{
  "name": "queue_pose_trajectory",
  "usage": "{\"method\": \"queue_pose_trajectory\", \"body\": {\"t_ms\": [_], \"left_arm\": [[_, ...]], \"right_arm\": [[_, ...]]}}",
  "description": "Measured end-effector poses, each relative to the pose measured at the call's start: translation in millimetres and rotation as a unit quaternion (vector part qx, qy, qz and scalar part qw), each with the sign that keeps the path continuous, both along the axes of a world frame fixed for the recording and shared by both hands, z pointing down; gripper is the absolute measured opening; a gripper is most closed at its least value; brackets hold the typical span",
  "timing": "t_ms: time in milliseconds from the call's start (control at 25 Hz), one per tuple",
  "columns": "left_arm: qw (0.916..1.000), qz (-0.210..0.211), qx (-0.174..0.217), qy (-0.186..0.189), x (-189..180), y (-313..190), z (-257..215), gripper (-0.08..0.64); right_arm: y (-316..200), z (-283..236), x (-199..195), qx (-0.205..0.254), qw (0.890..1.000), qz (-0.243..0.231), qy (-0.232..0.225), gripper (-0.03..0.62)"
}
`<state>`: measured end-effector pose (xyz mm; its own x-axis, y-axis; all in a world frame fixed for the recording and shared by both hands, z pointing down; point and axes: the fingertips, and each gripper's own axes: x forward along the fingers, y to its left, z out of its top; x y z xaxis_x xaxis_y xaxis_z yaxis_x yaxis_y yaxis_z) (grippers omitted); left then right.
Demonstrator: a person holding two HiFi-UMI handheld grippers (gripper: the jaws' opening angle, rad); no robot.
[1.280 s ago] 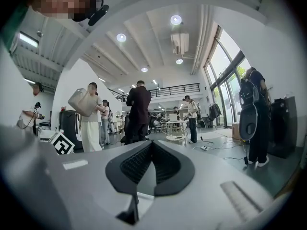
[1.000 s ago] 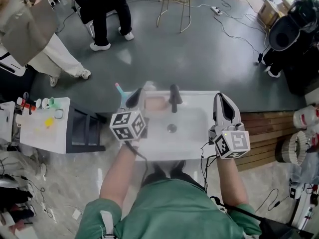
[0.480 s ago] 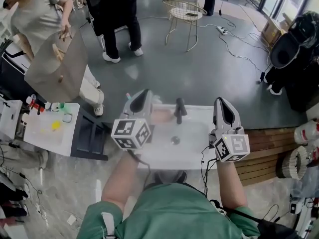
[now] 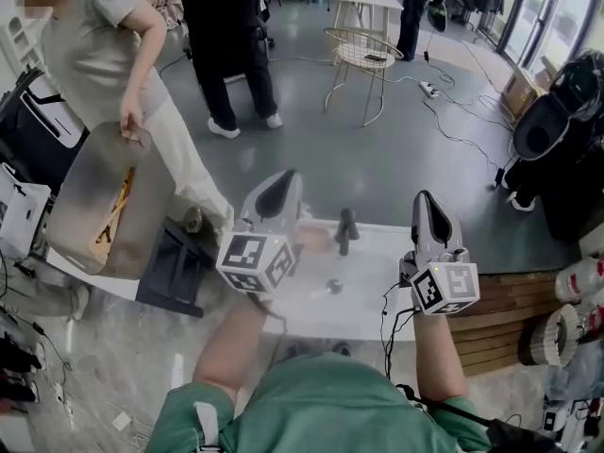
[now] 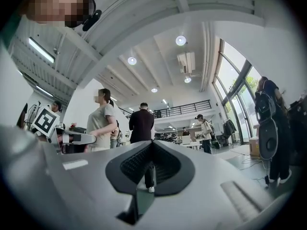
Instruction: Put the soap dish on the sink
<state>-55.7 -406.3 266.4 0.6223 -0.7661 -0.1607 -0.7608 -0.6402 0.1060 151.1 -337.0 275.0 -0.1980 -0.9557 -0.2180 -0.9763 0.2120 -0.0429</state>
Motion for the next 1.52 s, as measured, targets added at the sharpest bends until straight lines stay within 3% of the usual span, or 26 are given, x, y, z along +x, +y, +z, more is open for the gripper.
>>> {"method": "queue_pose_trajectory", "body": {"t_ms": [400,1520], "left_arm": [[0.9998,0.0,0.012,0.014,-4,0,-14,0.012],[1.0,-0.006,-0.005,0.003,-2,-6,-1,0.014]], "right_arm": [[0,-19,-10,0.031,0.999,-0.011,0.023,-0.009],[1,-10,4,0.018,0.999,-0.004,0.026,-0.009]]}}
